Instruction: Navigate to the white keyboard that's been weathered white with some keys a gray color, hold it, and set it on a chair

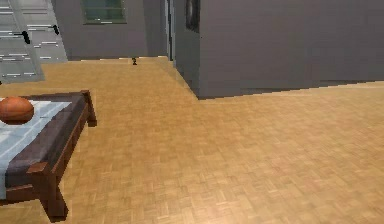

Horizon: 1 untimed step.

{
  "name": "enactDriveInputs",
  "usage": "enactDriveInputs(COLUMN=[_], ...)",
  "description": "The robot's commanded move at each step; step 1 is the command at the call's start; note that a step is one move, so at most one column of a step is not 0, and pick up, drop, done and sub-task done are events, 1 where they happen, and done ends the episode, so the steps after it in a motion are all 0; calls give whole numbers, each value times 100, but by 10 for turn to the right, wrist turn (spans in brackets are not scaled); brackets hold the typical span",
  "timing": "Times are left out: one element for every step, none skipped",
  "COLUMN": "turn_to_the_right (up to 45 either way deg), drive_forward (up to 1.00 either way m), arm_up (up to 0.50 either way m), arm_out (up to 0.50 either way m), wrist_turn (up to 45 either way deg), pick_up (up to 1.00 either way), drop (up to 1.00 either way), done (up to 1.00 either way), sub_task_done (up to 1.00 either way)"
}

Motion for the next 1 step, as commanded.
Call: enactDriveInputs(turn_to_the_right=[0], drive_forward=[0], arm_up=[0], arm_out=[0], wrist_turn=[-450], pick_up=[0], drop=[0], done=[0], sub_task_done=[0])
